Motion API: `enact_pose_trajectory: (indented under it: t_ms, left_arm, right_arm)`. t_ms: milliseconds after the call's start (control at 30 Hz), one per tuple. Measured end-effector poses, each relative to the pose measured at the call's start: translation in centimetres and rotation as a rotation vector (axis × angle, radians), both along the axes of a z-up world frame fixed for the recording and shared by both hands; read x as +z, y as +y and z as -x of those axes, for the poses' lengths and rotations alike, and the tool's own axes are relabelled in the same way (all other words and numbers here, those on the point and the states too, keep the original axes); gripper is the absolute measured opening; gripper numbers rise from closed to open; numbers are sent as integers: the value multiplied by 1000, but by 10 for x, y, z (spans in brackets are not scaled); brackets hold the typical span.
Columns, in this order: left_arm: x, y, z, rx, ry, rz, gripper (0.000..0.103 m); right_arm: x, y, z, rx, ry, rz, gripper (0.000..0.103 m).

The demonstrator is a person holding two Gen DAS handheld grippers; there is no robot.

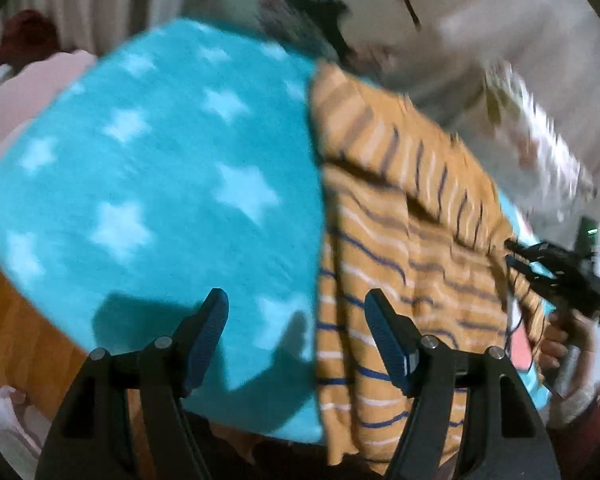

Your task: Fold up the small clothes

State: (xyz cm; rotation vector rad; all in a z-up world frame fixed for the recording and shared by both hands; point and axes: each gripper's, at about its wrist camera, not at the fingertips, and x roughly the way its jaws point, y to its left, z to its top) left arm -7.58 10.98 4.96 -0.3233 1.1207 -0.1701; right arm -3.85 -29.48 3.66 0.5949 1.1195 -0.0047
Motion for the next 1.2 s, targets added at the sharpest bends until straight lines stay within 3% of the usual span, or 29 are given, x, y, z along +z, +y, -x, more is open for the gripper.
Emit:
enact_pose_trajectory:
  t_ms: [67,133,200,267,367,467,533,567,600,633,667,767,833,1033,1167,1200]
  left_arm:
    - [-21,-19,-2,-40,40,-8,70]
    - [-37,-30,-1,-54,64,1,70]
    - [-36,-37,5,-59,14,-13,70]
    - [-38,-43,8,-94,13,36,69]
    - [-43,-45,13,-131,62,168,17]
    - [-41,-39,21,-90,71,199,15]
    - [-28,-25,26,-50,65,212,14]
    - [-21,-22,27,-39,55,201,12]
    - [-9,-19,28,-34,34,166,10]
    - [0,-14,30,-34,21,140,10]
    - [9,-9,32,-33,5,110,0]
    - [28,3,38,-8,-44,-61,0]
    - [27,9,38,11,-42,-121,0]
    - [18,27,47,77,-14,-139,3]
    - [19,26,54,114,-15,-115,35]
    - [23,25,54,118,-24,-98,37]
  right_arm:
    - [6,-3,26,44,-9,2,51]
    - [3,-8,57,104,8,8,51]
    - [-5,2,78,155,38,31,51]
    - [-13,2,104,196,67,46,51]
    - [-30,9,137,263,116,23,51]
    - [-33,15,153,269,76,-6,52]
    - [-37,23,152,278,60,-45,39]
    - [-41,29,149,294,62,-107,12]
    - [-47,34,143,305,71,-144,5]
    - [-48,36,141,311,75,-163,5]
    - [-45,37,143,319,67,-169,5]
    - [-32,25,156,330,48,-160,5]
    - [-32,4,170,313,62,-124,5]
    - [-49,-36,196,205,139,-100,2]
    - [-40,-73,207,59,106,-114,3]
    - [-40,-88,209,-3,96,-128,3]
